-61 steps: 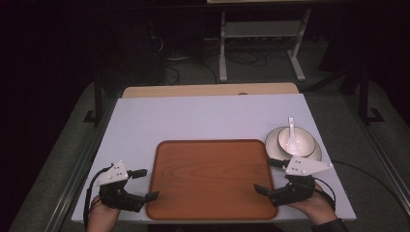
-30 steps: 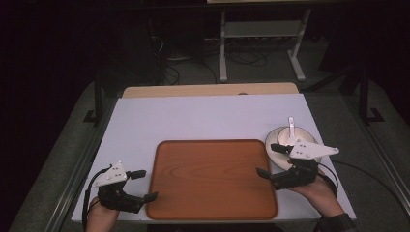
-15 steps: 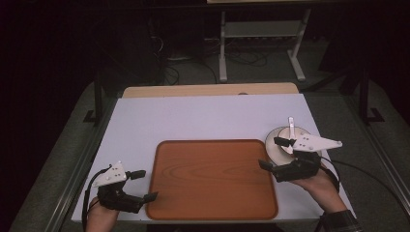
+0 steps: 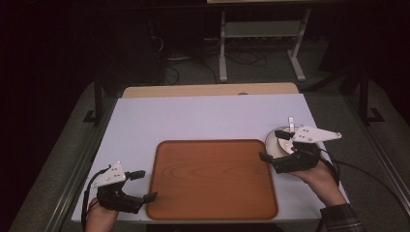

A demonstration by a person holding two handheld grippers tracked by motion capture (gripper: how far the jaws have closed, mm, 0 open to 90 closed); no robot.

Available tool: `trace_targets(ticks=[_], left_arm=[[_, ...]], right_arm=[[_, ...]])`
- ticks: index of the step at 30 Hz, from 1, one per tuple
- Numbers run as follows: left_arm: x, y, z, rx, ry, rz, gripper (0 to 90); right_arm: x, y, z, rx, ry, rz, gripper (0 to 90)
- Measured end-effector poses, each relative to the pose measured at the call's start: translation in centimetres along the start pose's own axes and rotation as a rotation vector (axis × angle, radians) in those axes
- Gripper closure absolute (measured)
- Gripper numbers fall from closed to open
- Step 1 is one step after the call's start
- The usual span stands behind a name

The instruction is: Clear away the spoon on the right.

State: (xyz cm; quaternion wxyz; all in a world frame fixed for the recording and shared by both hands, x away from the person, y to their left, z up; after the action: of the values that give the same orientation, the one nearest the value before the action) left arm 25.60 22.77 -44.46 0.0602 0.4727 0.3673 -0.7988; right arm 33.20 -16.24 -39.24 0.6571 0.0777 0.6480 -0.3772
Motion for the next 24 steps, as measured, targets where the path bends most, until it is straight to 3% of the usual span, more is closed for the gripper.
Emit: trace_targets(ticks=[24], left_arm=[[0.1,0.0,-0.1,0.004,-0.007,-0.001,13.0]], right_arm=[[-0.4,1.0,3.3,0.019,0.013,-0.058,9.0]])
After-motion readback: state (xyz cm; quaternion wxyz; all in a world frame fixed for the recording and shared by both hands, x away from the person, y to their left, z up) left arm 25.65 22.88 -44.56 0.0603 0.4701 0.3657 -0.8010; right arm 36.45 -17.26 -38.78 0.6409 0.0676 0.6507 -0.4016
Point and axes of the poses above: each handheld gripper's, and its own axes: y roughly forward along the jaws, x roughly out of its underside, z roughly to its right, the point moved 8 cm from there along y, roughly forward along the jaws, and after that the axes turned 11 degrees about -y, right-handed, at the moved point
